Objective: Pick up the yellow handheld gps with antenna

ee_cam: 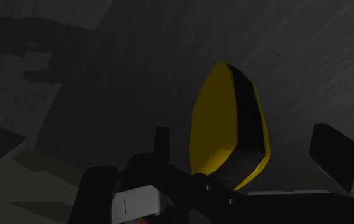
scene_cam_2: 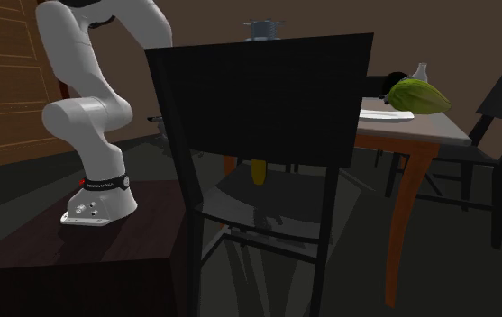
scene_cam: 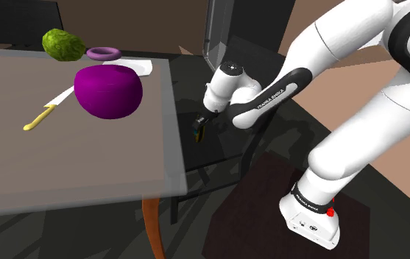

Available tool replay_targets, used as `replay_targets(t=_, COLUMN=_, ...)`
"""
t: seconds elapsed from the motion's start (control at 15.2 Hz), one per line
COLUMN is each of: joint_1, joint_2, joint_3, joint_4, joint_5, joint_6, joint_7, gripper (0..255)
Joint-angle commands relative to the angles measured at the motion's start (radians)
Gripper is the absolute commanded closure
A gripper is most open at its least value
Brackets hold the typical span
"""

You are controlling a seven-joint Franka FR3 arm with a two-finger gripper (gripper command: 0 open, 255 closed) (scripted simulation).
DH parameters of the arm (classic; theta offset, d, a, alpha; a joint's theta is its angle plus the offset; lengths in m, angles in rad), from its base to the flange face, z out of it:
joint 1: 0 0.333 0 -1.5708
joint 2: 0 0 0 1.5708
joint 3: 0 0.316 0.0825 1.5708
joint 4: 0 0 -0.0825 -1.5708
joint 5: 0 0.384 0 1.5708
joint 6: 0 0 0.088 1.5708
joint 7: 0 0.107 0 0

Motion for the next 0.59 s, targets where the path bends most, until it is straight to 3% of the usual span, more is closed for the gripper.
replay_targets(t=0.0, joint_1=-0.03, joint_2=0.032, joint_3=0.018, joint_4=0.0, joint_5=-0.064, joint_6=0.027, joint_7=0.052, gripper=0)
replay_targets(t=0.13, joint_1=-0.058, joint_2=0.063, joint_3=0.034, joint_4=0.002, joint_5=-0.136, joint_6=0.048, joint_7=0.111, gripper=0)
replay_targets(t=0.26, joint_1=-0.064, joint_2=0.072, joint_3=0.038, joint_4=0.004, joint_5=-0.159, joint_6=0.053, joint_7=0.13, gripper=0)
replay_targets(t=0.33, joint_1=-0.065, joint_2=0.073, joint_3=0.037, joint_4=0.005, joint_5=-0.16, joint_6=0.053, joint_7=0.128, gripper=255)
replay_targets(t=0.53, joint_1=-0.065, joint_2=0.073, joint_3=0.037, joint_4=0.005, joint_5=-0.159, joint_6=0.053, joint_7=0.129, gripper=255)
